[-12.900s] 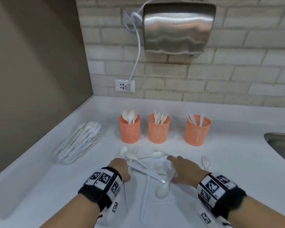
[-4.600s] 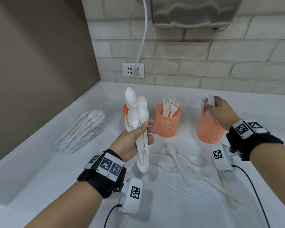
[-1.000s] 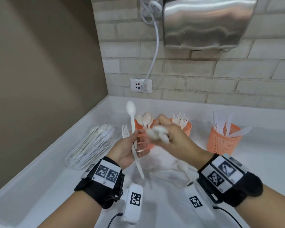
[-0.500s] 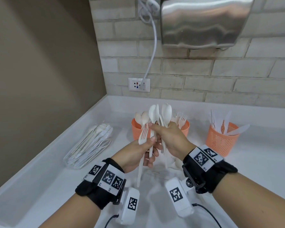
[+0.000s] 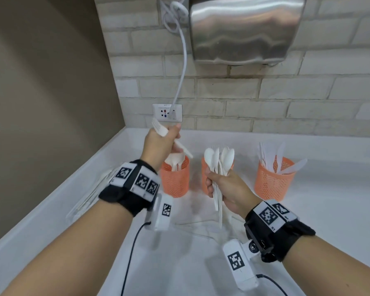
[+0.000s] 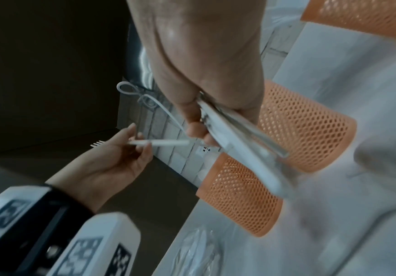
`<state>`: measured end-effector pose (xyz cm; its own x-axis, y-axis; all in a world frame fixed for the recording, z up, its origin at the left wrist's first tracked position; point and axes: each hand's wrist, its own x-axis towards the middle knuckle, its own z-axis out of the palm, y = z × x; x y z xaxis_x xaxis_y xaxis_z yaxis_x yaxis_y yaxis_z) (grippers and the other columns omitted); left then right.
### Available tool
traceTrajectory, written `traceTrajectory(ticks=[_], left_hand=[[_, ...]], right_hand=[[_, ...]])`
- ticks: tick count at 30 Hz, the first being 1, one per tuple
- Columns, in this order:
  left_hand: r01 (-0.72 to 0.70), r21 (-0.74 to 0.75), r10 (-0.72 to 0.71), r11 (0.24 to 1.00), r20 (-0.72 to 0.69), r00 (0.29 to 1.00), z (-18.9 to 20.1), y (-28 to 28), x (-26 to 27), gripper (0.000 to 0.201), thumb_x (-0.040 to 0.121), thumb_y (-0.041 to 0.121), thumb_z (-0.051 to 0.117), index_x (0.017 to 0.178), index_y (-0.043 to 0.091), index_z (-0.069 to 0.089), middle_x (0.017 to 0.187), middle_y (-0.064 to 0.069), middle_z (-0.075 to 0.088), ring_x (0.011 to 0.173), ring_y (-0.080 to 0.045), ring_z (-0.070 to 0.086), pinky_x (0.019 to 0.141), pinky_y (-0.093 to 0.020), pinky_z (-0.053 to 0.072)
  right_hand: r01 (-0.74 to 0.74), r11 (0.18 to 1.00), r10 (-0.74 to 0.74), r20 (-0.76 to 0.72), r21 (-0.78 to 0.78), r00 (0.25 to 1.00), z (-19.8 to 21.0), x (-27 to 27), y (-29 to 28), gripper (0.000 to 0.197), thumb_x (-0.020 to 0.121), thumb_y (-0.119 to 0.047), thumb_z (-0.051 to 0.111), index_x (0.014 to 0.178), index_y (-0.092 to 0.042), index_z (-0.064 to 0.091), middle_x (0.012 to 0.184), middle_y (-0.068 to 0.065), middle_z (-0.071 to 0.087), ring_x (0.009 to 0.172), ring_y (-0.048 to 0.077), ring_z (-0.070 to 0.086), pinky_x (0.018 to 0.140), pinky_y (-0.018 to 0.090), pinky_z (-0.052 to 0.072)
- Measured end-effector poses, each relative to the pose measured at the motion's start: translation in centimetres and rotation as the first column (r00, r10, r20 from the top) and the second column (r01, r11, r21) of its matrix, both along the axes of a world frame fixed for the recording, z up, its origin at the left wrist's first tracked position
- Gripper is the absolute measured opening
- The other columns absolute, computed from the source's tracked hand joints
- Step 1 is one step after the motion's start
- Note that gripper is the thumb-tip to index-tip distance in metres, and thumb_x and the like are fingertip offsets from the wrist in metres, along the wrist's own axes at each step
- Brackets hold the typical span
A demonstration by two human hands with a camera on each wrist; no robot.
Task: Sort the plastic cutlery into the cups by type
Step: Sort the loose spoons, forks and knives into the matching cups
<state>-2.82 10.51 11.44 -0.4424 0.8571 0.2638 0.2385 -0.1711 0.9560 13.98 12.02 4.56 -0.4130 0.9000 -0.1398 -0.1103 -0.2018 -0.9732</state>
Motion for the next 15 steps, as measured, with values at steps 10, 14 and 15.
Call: traceTrajectory(ticks=[10, 14, 15], left_hand=[[0.028, -0.274, -0.098, 0.961, -0.245, 0.965, -3.9, 7.9, 5.8, 0.041, 0.077, 0.036, 0.073, 0.101, 0.006, 0.06, 0.089, -0.009, 0.065, 0.081, -0.022, 0.064, 0.077, -0.03, 0.049], [-0.063, -0.339, -0.064, 0.939, -0.351, 0.934, -3.6, 7.3, 5.6, 0.088, 0.076, 0.04, 0.072, 0.143, 0.005, 0.026, 0.139, -0.014, 0.039, 0.125, -0.028, 0.045, 0.096, -0.032, 0.039], [-0.069, -0.303, -0.046, 0.951, -0.358, 0.933, -3.4, 6.5, 5.3, 0.084, 0.079, 0.039, 0.07, 0.144, 0.008, 0.026, 0.139, -0.013, 0.038, 0.124, -0.026, 0.045, 0.094, -0.03, 0.039]], right_hand=[[0.113, 0.993, -0.113, 0.026, -0.014, 0.993, 0.4, 3.7, 1.9, 0.008, 0.092, -0.012, 0.055, 0.085, -0.011, 0.056, 0.058, 0.001, 0.05, 0.043, 0.01, 0.047, 0.047, 0.023, 0.043], [0.089, 0.996, -0.088, 0.014, -0.033, 0.996, 0.5, 4.3, 2.8, 0.008, 0.093, -0.012, 0.054, 0.085, -0.011, 0.056, 0.057, 0.001, 0.048, 0.045, 0.011, 0.046, 0.05, 0.024, 0.044], [0.079, 0.996, -0.079, 0.009, -0.031, 0.997, 0.6, 4.1, 3.0, 0.01, 0.093, -0.012, 0.054, 0.083, -0.011, 0.056, 0.057, 0.001, 0.048, 0.045, 0.011, 0.047, 0.05, 0.023, 0.044]])
